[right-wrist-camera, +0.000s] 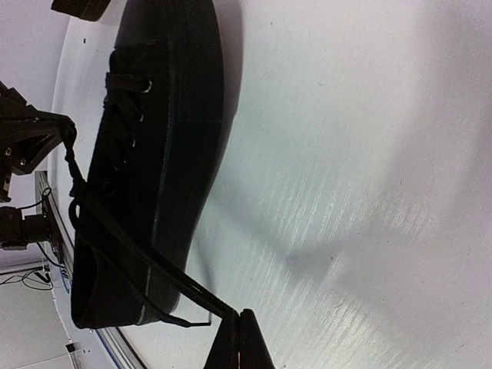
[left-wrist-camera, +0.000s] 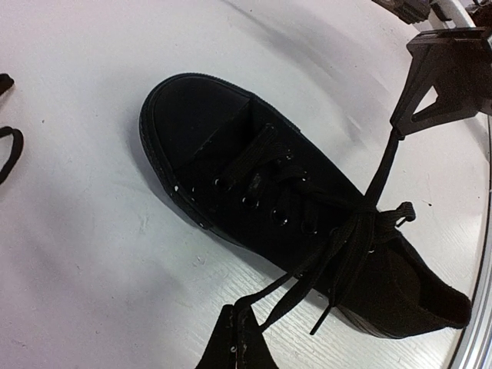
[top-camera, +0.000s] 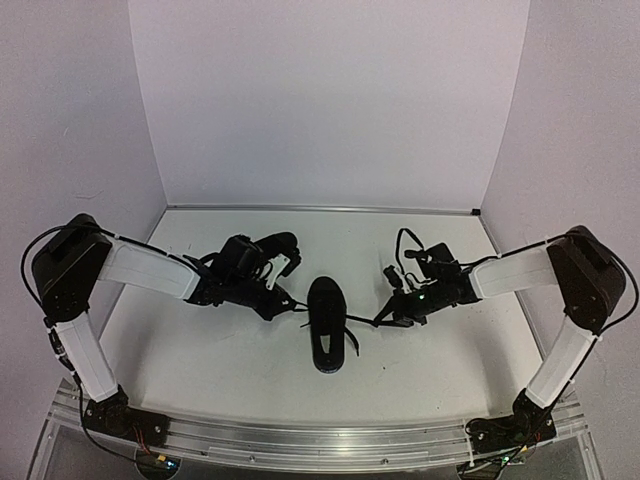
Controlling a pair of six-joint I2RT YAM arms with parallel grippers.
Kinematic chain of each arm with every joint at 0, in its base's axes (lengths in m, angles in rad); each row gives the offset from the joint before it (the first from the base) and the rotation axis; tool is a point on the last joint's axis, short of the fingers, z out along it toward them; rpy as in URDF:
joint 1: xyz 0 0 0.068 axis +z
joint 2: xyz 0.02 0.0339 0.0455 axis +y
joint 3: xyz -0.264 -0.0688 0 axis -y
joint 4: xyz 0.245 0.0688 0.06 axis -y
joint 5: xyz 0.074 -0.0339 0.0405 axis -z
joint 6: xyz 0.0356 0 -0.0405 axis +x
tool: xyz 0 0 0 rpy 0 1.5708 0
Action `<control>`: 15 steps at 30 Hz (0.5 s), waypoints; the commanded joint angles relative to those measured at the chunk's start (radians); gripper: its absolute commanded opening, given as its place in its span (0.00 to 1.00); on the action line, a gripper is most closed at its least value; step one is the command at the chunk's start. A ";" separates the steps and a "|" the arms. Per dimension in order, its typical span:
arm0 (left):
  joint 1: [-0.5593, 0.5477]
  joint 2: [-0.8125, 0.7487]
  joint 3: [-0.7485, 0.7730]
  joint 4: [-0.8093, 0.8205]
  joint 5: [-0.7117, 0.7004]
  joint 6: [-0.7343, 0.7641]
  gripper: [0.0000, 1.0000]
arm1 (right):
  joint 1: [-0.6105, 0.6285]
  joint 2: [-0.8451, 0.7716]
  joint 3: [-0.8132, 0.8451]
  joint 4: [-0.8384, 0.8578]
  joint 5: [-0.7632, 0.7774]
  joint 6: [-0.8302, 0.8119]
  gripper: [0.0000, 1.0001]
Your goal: Tie the shoes
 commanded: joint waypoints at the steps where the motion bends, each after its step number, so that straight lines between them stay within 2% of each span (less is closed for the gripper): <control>1: 0.021 -0.084 -0.004 -0.053 -0.092 0.036 0.00 | -0.026 -0.050 0.004 -0.076 0.062 -0.026 0.00; 15: 0.026 -0.047 -0.038 -0.038 -0.132 -0.014 0.00 | -0.051 -0.030 -0.017 -0.093 0.090 -0.039 0.00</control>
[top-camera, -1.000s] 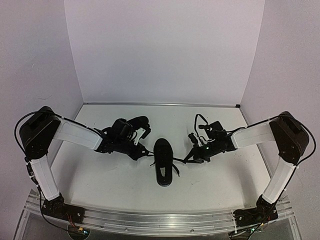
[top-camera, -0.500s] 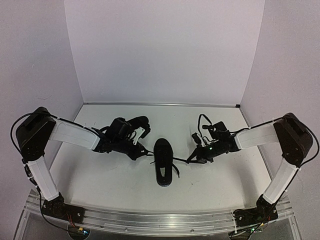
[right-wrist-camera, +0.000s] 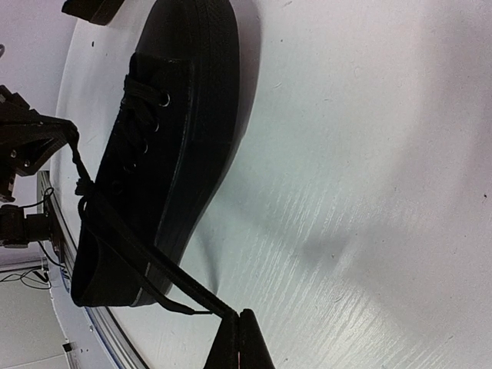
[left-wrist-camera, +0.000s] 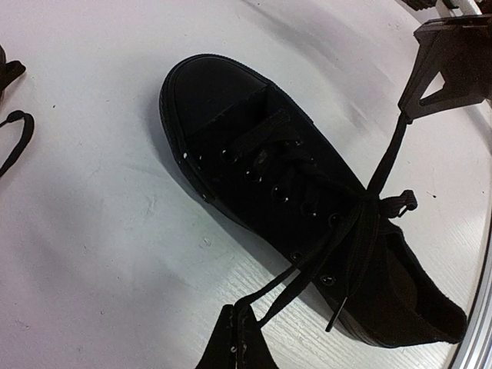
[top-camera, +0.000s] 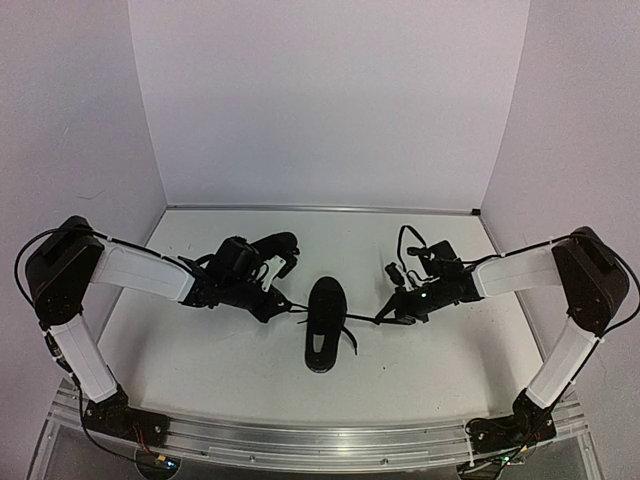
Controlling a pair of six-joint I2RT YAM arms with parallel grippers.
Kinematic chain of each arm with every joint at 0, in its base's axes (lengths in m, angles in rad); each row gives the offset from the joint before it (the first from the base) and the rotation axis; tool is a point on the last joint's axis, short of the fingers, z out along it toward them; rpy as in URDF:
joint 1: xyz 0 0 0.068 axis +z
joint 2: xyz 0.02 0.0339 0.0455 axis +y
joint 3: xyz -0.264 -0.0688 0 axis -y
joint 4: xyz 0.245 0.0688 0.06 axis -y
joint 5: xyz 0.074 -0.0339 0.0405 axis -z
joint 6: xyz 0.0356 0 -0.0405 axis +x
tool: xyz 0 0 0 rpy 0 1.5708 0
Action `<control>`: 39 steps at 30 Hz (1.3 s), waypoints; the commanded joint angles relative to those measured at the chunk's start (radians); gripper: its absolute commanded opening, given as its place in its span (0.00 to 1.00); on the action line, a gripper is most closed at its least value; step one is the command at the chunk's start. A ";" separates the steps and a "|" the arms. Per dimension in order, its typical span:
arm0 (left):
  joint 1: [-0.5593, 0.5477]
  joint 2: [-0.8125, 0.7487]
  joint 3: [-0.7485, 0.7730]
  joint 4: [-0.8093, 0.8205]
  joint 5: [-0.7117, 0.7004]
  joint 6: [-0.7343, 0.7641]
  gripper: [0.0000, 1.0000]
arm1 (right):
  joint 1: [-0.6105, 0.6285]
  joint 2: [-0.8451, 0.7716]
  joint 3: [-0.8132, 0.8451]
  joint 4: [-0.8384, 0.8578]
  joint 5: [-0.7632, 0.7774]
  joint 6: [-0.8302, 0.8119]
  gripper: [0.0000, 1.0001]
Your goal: Tie the shoes
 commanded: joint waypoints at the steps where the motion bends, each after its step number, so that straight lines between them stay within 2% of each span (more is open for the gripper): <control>1: 0.026 -0.006 0.003 -0.021 -0.099 -0.021 0.00 | -0.044 -0.004 -0.016 -0.075 0.085 -0.017 0.00; 7: 0.028 -0.048 0.034 -0.055 -0.115 0.002 0.00 | -0.058 -0.041 0.006 -0.109 0.096 -0.026 0.00; 16: 0.021 0.036 0.023 -0.019 -0.036 -0.035 0.00 | -0.063 0.004 -0.026 -0.082 0.055 -0.027 0.00; 28: 0.011 0.032 0.091 -0.062 0.013 0.008 0.02 | -0.007 0.043 0.068 -0.062 -0.124 -0.047 0.00; 29: 0.012 0.027 0.093 -0.063 0.013 0.009 0.07 | -0.002 0.050 0.075 -0.062 -0.133 -0.044 0.04; 32: 0.012 -0.003 0.086 -0.065 0.023 0.011 0.22 | -0.001 0.053 0.084 -0.062 -0.141 -0.032 0.21; 36: 0.013 -0.080 0.063 -0.053 0.010 -0.006 0.46 | 0.000 0.010 0.102 -0.062 -0.150 -0.013 0.43; 39: 0.015 -0.126 0.060 -0.058 -0.003 -0.023 0.67 | 0.000 -0.033 0.124 -0.063 -0.155 -0.001 0.51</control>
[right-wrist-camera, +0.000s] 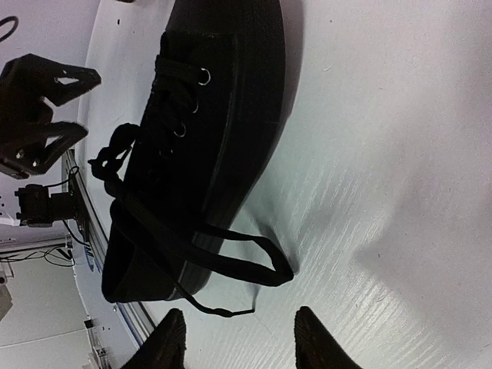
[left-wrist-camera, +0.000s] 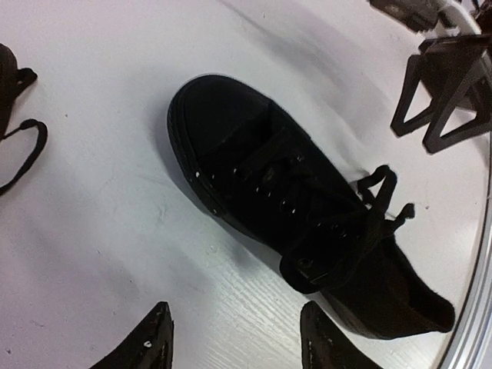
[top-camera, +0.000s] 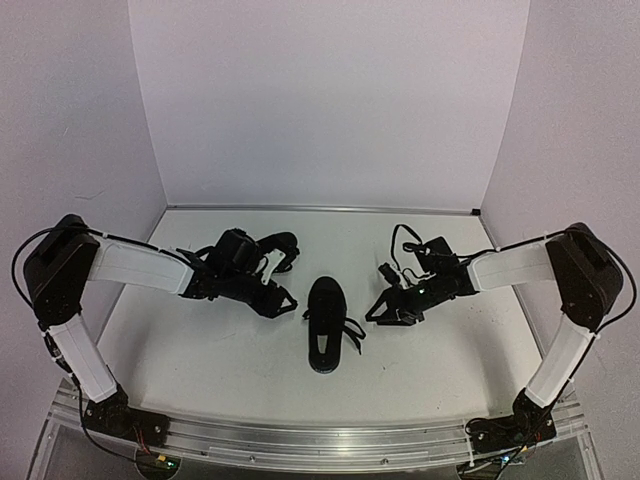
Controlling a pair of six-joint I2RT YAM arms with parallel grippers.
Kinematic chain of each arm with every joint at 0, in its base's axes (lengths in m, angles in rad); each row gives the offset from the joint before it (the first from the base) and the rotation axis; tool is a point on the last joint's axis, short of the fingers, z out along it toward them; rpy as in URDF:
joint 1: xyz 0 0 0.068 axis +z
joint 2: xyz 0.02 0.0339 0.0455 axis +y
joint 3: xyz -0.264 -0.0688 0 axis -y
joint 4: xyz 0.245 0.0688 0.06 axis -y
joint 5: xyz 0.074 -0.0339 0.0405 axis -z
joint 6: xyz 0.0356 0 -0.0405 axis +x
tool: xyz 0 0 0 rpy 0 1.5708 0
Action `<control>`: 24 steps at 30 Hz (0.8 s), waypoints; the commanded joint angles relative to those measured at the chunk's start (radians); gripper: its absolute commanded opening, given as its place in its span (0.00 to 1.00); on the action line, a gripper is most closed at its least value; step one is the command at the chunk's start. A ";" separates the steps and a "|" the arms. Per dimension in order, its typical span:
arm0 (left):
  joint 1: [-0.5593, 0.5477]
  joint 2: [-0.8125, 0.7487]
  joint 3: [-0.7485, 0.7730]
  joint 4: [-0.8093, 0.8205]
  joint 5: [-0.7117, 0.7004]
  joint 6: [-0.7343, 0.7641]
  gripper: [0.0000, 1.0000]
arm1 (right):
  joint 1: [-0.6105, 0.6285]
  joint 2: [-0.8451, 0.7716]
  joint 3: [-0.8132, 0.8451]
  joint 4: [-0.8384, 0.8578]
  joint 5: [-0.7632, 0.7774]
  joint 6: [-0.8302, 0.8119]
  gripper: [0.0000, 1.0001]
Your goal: Tie the shoes
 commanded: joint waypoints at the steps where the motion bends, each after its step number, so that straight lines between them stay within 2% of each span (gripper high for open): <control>1: 0.006 -0.126 0.010 0.012 -0.023 -0.030 0.78 | 0.002 -0.092 0.065 -0.001 -0.020 0.021 0.53; 3: 0.017 -0.163 0.017 0.007 -0.032 -0.065 0.98 | 0.002 -0.116 0.080 -0.003 -0.011 0.032 0.59; 7: 0.052 -0.201 0.060 -0.063 -0.020 -0.110 1.00 | 0.002 -0.149 0.104 -0.008 0.007 0.038 0.70; 10: 0.055 -0.178 0.087 -0.138 0.032 -0.035 1.00 | 0.002 -0.143 0.102 -0.016 0.020 0.025 0.70; 13: 0.052 -0.159 0.054 -0.141 0.135 0.054 0.99 | 0.002 -0.128 0.083 -0.019 0.022 0.017 0.66; 18: 0.036 -0.153 -0.031 -0.110 0.183 0.157 0.78 | 0.005 -0.121 0.050 -0.019 0.022 0.014 0.61; 21: 0.035 -0.105 -0.033 -0.110 0.206 0.174 0.58 | 0.006 -0.122 0.035 -0.019 0.023 0.012 0.60; 24: 0.033 -0.034 -0.014 -0.114 0.233 0.185 0.49 | 0.005 -0.116 0.027 -0.019 0.026 0.012 0.60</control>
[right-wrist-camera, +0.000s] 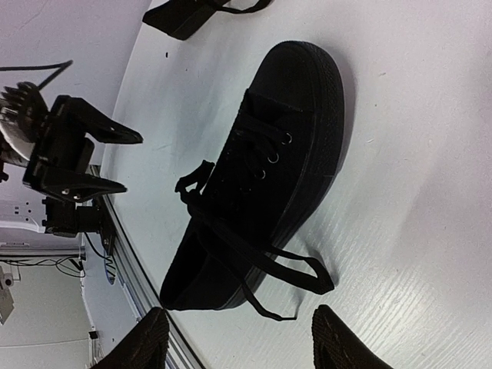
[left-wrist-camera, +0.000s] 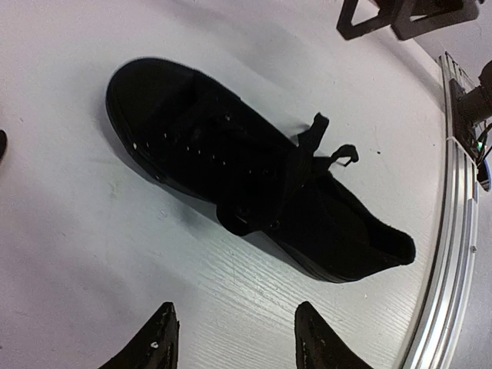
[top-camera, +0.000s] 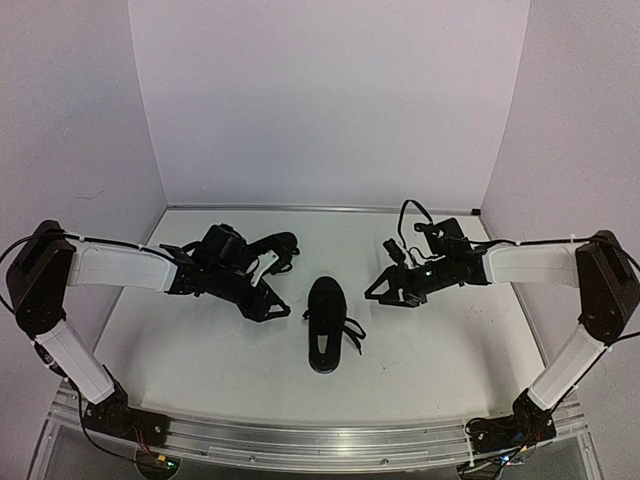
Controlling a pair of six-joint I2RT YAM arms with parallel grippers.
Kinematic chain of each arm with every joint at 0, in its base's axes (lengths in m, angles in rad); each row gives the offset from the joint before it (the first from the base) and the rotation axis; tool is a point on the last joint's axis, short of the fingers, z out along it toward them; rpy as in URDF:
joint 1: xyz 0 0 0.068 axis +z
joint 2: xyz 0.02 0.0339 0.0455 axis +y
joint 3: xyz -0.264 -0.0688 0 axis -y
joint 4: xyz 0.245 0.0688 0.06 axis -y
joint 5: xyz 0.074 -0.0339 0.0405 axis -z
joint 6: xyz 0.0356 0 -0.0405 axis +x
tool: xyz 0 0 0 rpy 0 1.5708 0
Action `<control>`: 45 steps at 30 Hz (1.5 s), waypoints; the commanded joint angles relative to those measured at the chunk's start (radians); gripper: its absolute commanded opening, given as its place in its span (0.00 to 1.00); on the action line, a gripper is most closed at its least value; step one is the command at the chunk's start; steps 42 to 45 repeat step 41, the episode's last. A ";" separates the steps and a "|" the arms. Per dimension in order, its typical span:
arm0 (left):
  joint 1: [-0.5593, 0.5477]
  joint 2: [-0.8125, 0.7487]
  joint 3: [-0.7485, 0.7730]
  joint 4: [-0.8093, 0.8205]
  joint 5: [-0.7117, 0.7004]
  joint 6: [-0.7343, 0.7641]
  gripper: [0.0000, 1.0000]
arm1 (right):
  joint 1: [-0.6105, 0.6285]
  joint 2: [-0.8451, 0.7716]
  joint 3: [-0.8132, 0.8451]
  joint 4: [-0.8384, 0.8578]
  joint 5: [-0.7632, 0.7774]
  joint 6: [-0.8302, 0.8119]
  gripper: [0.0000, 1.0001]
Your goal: Tie the shoes
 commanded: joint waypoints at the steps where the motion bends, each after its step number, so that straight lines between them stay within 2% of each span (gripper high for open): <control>1: -0.005 0.100 0.023 0.011 0.074 0.056 0.48 | 0.005 0.018 -0.015 0.003 0.015 -0.012 0.60; 5: -0.014 0.142 0.029 0.065 0.054 0.028 0.46 | 0.006 0.040 -0.027 0.004 0.023 -0.020 0.58; 7: -0.014 0.148 0.030 0.088 0.027 0.002 0.49 | 0.006 0.047 -0.038 0.008 0.030 -0.022 0.58; 8: -0.014 0.147 0.030 0.099 0.006 -0.021 0.55 | 0.006 0.049 -0.043 0.011 0.036 -0.022 0.59; 10: -0.012 0.131 0.020 0.125 -0.050 -0.084 0.73 | 0.006 0.045 -0.056 0.018 0.054 -0.024 0.62; 12: -0.005 0.098 0.006 0.155 -0.095 -0.141 0.96 | 0.006 0.030 -0.078 0.045 0.069 -0.024 0.65; 13: 0.003 0.079 0.000 0.159 -0.113 -0.171 0.99 | 0.006 0.019 -0.092 0.061 0.074 -0.021 0.67; 21: 0.122 -0.117 -0.046 0.118 -0.188 -0.380 1.00 | 0.006 -0.098 -0.211 0.220 0.135 0.022 0.75; 29: 0.150 -0.361 -0.096 -0.049 -0.496 -0.447 1.00 | 0.006 -0.237 -0.331 0.338 0.212 0.085 0.83; 34: 0.150 -0.376 -0.119 -0.153 -0.611 -0.460 1.00 | 0.006 -0.277 -0.394 0.371 0.259 0.106 0.92; 39: 0.150 -0.396 -0.184 -0.144 -0.625 -0.496 1.00 | 0.006 -0.251 -0.388 0.347 0.258 0.105 0.94; 45: 0.150 -0.402 -0.185 -0.157 -0.644 -0.510 1.00 | 0.008 -0.243 -0.372 0.322 0.270 0.103 0.94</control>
